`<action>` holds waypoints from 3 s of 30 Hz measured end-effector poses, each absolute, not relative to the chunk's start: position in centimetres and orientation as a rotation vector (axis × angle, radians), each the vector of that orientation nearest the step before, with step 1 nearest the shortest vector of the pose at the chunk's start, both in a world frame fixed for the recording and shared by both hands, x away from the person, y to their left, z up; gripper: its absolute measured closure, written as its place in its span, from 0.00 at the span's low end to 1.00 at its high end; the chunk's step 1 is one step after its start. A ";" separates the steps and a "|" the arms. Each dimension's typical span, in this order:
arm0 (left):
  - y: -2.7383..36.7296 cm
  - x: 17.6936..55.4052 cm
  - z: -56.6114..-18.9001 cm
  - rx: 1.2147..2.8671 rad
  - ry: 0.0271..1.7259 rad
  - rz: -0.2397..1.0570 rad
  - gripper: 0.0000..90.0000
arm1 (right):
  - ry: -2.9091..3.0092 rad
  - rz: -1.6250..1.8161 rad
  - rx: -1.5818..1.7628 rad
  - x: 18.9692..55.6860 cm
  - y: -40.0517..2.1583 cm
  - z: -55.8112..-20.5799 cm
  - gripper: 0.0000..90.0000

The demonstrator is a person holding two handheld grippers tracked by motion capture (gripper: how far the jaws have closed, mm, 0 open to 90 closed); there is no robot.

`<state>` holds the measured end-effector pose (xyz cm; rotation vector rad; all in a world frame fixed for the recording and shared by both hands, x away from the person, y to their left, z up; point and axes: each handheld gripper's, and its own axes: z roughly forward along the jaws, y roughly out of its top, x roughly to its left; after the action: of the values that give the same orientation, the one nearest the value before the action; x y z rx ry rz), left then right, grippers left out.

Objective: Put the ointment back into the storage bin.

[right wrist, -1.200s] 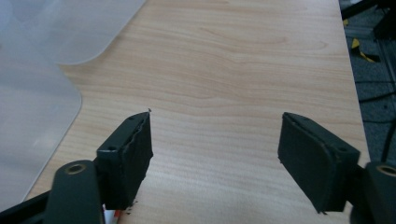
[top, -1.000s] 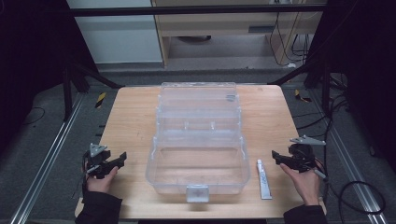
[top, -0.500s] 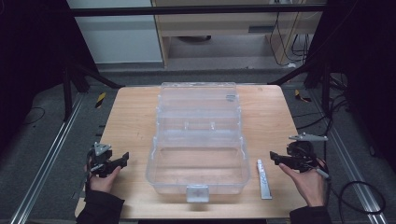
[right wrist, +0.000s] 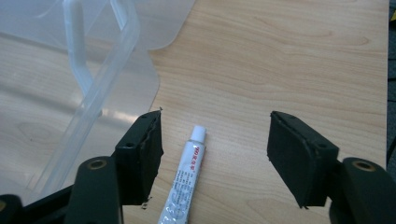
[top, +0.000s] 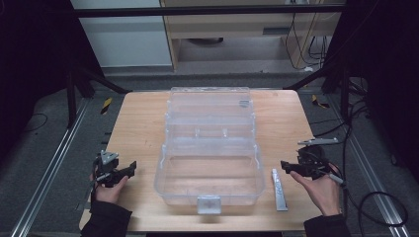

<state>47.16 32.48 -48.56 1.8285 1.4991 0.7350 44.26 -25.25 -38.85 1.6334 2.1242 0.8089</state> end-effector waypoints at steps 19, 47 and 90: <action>32.5 47.2 -48.6 1.837 1.502 0.734 0.32 | 2.292 0.607 1.733 45.6 -23.3 -40.4 0.49; 32.6 47.3 -48.7 1.847 1.505 0.725 0.32 | 2.407 0.417 1.801 47.0 -22.4 -44.5 0.59; 32.5 47.4 -48.9 1.867 1.512 0.709 0.33 | 2.544 0.360 1.705 47.5 -23.2 -44.2 0.77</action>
<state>47.37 32.51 -48.89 1.8673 1.5118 0.7086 47.54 -23.16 -44.18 1.7054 2.5442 0.3598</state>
